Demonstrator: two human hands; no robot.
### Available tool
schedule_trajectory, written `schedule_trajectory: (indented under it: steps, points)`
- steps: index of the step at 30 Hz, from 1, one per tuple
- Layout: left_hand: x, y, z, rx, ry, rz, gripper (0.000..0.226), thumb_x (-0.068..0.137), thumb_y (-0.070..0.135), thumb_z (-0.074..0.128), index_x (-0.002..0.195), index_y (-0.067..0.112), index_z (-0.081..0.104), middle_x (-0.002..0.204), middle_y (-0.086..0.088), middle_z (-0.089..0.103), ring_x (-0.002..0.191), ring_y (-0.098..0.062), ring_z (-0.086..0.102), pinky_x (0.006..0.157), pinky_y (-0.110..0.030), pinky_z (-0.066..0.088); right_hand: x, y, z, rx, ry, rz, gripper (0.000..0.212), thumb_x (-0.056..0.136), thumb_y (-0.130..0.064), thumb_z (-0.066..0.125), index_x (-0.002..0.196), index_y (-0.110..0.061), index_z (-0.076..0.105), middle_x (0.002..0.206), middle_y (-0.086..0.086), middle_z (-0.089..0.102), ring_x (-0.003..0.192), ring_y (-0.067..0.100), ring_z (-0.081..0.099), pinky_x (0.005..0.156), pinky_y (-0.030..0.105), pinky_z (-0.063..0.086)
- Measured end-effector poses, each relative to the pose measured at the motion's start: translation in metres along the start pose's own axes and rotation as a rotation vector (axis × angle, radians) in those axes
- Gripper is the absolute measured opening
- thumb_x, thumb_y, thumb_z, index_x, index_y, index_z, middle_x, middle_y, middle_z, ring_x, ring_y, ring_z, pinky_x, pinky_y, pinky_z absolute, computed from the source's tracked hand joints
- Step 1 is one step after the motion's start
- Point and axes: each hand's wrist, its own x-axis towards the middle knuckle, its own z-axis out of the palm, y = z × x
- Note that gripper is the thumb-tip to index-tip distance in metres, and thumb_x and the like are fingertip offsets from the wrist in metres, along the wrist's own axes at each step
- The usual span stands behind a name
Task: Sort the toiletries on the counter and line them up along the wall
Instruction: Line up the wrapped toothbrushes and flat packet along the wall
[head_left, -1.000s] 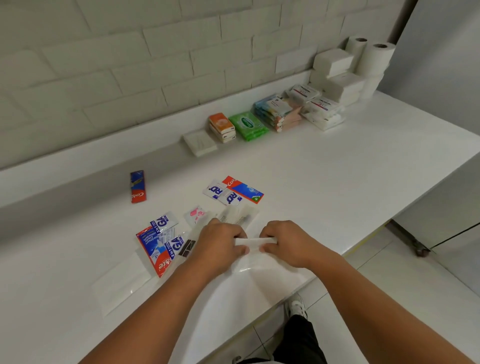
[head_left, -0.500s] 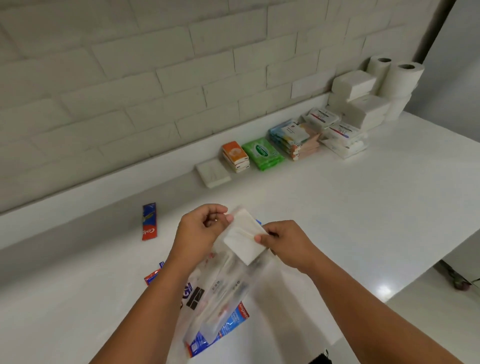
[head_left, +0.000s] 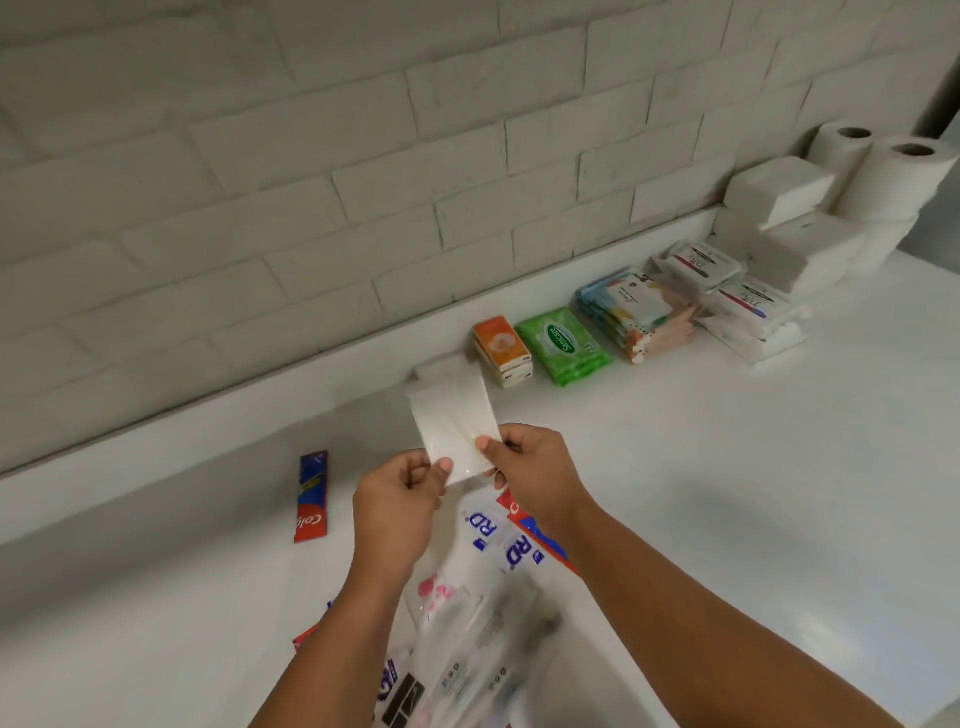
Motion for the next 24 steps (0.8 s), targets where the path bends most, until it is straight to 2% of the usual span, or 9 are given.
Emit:
schedule_trajectory:
  steps: [3,5,7,9,11,14,17,20,24]
  points:
    - [0.030,0.004,0.005,-0.010,0.062,-0.017,0.011,0.088,0.023,0.076,0.080,0.020,0.069,0.066,0.000,0.070,0.055,-0.008,0.060,0.063,-0.025,0.054,0.028,0.003,0.003,-0.008,0.077,0.000,0.015,0.095,-0.027,0.060,0.091,-0.019,0.072,0.079,0.000,0.072,0.069,0.013,0.066,0.073,0.033,0.055]
    - [0.053,0.006,0.007,0.047,0.085,-0.011,0.023,0.090,0.027,0.073,0.071,0.016,0.066,0.057,0.003,0.063,0.046,-0.003,0.052,0.055,-0.018,0.044,0.048,0.006,0.003,-0.087,0.131,-0.023,0.019,0.097,-0.035,0.053,0.094,-0.024,0.069,0.087,-0.002,0.070,0.084,0.020,0.065,0.084,0.038,0.052]
    - [0.075,0.005,0.013,0.032,0.089,-0.058,0.031,0.090,0.028,0.073,0.065,0.012,0.064,0.052,0.003,0.059,0.044,-0.005,0.048,0.053,-0.022,0.041,0.064,0.011,0.001,-0.215,0.136,-0.060,0.025,0.100,-0.040,0.044,0.084,-0.029,0.061,0.081,-0.004,0.063,0.081,0.021,0.059,0.081,0.036,0.047]
    - [0.098,0.001,0.022,-0.054,0.094,-0.134,0.025,0.089,0.022,0.075,0.071,0.006,0.068,0.056,-0.001,0.060,0.041,-0.003,0.047,0.047,-0.019,0.042,0.078,0.014,0.002,-0.277,0.109,-0.059,0.031,0.102,-0.042,0.037,0.077,-0.032,0.053,0.077,-0.005,0.058,0.077,0.020,0.055,0.078,0.034,0.044]
    - [0.118,-0.005,0.032,-0.114,0.092,-0.205,0.019,0.088,0.015,0.075,0.083,-0.002,0.070,0.061,-0.006,0.062,0.038,0.000,0.049,0.042,-0.013,0.041,0.089,0.018,0.004,-0.292,0.061,-0.023,0.034,0.103,-0.043,0.034,0.083,-0.028,0.056,0.084,0.001,0.062,0.084,0.023,0.059,0.082,0.035,0.044]
    - [0.137,-0.019,0.042,-0.080,0.053,-0.253,0.016,0.087,0.013,0.075,0.083,-0.002,0.069,0.054,-0.004,0.057,0.034,-0.002,0.046,0.038,-0.014,0.037,0.099,0.023,0.009,-0.300,-0.009,0.013,0.039,0.104,-0.042,0.031,0.094,-0.018,0.060,0.095,0.007,0.066,0.093,0.023,0.060,0.088,0.036,0.044]
    - [0.148,-0.033,0.047,-0.054,0.040,-0.271,0.018,0.084,0.017,0.078,0.073,0.006,0.069,0.050,-0.002,0.059,0.040,-0.010,0.048,0.044,-0.018,0.038,0.104,0.025,0.012,-0.331,-0.052,-0.010,0.040,0.105,-0.038,0.034,0.115,-0.010,0.060,0.111,0.013,0.066,0.106,0.028,0.059,0.094,0.038,0.042]
    - [0.154,-0.044,0.049,0.001,0.063,-0.247,0.021,0.076,0.028,0.082,0.075,0.008,0.075,0.051,0.000,0.061,0.044,-0.015,0.049,0.056,-0.027,0.042,0.106,0.023,0.014,-0.336,-0.094,0.002,0.047,0.105,-0.036,0.036,0.135,-0.002,0.048,0.136,0.018,0.055,0.127,0.032,0.049,0.104,0.035,0.035]
    - [0.156,-0.049,0.052,0.079,0.107,-0.192,0.029,0.073,0.042,0.082,0.085,0.016,0.077,0.067,-0.004,0.072,0.055,-0.017,0.062,0.064,-0.030,0.051,0.109,0.025,0.016,-0.281,-0.075,-0.009,0.046,0.106,-0.034,0.034,0.134,0.000,0.047,0.137,0.020,0.052,0.127,0.031,0.048,0.101,0.032,0.034]
